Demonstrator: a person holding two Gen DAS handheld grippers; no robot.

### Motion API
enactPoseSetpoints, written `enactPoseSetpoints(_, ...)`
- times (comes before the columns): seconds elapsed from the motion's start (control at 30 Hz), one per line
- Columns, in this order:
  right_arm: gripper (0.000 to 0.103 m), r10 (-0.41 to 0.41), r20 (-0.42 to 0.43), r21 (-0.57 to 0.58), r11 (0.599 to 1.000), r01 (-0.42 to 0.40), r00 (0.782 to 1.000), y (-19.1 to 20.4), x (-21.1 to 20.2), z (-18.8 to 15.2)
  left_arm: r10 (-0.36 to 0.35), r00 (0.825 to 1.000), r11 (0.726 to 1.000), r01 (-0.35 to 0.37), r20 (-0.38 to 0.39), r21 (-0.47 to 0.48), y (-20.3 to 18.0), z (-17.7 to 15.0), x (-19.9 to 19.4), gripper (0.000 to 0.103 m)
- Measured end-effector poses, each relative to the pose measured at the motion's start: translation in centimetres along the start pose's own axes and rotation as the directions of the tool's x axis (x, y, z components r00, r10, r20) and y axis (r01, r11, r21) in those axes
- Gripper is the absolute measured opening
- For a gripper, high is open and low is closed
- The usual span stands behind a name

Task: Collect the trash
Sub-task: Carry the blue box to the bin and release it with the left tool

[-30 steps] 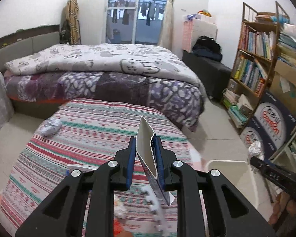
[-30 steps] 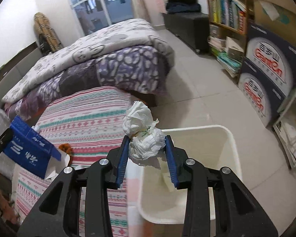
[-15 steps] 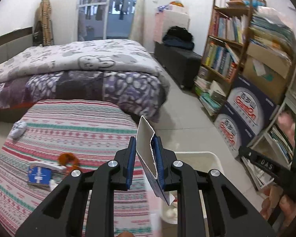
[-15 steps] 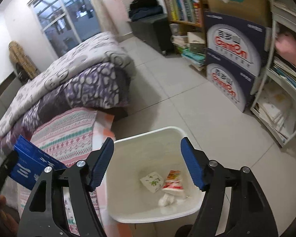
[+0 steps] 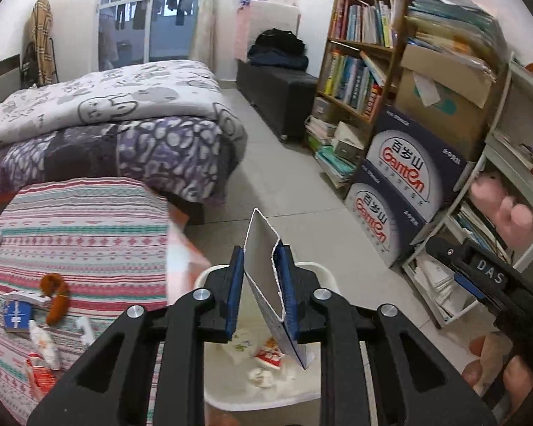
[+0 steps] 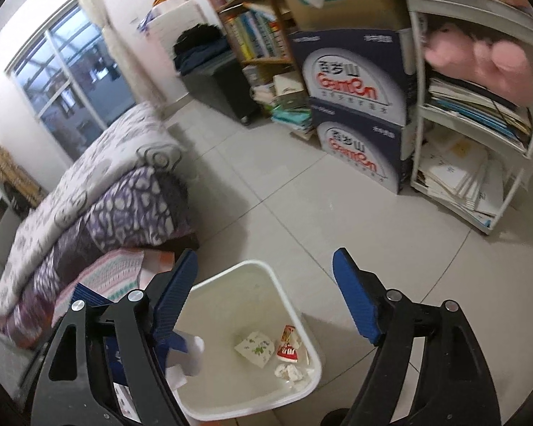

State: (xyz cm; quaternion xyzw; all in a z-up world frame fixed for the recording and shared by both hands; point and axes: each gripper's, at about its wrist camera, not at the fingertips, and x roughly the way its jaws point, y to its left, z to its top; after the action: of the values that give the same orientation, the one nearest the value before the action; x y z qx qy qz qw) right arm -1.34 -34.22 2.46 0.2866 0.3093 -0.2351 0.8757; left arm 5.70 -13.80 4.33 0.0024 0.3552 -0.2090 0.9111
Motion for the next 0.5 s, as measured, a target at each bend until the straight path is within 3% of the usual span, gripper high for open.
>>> enactPoseSetpoints(0.27,0.087,-0.036,0.081,0.000,0.999,0.036,0.996,-0.5,-1.4,0.2,-0.033,0.999,0.998,0.031,-0.039,-0.051,0.0,-0.2,1.2,0.050)
enactPoseSetpoints(0.5,0.096,-0.088,0.184,-0.094,0.990,0.107,0.979,1.8,-2.8,-0.9,0.017,1.000,0.999,-0.017,-0.016,-0.038,1.1,-0.5,-0.3,0.057)
